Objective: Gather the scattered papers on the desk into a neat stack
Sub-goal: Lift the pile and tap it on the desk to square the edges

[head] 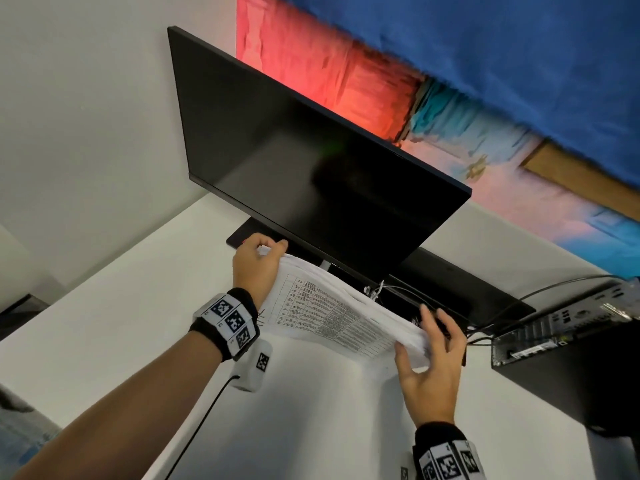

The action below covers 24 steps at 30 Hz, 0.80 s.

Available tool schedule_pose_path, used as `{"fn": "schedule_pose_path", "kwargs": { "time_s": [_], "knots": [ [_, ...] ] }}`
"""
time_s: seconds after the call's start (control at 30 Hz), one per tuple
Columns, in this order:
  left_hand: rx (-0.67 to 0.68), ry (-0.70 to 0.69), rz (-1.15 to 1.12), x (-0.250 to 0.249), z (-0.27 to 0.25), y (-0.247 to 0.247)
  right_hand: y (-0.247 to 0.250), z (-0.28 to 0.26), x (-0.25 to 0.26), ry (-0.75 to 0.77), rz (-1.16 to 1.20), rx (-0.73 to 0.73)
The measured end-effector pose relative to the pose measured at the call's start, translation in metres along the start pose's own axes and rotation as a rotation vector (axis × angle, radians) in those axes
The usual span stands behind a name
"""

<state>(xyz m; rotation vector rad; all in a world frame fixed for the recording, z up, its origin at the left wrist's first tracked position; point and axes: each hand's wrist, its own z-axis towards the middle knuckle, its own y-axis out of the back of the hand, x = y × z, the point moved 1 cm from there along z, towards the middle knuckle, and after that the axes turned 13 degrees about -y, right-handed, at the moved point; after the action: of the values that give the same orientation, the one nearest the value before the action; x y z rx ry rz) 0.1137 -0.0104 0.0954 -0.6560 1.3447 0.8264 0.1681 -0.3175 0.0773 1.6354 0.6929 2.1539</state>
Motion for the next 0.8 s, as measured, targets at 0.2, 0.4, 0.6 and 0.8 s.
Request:
{"fn": "schedule_pose_path", "kwargs": {
  "time_s": [0.2,0.4,0.6,0.8],
  "knots": [
    [0.162,0.046,-0.079,0.009,0.004,0.012,0.008,0.005,-0.002,-0.129,0.076,-0.024],
    [0.440,0.126,-0.005,0.034,-0.006,0.015,-0.012,0.023,-0.021,-0.762,0.556,0.143],
    [0.209,0.119,-0.036,0.032,-0.009,0.006,-0.029,0.028,-0.022,-0.822,0.546,-0.036],
    [0.304,0.091,-0.004,0.033,-0.014,0.012,-0.019,0.017,-0.029,-0.725,0.500,0.009]
  ]
}}
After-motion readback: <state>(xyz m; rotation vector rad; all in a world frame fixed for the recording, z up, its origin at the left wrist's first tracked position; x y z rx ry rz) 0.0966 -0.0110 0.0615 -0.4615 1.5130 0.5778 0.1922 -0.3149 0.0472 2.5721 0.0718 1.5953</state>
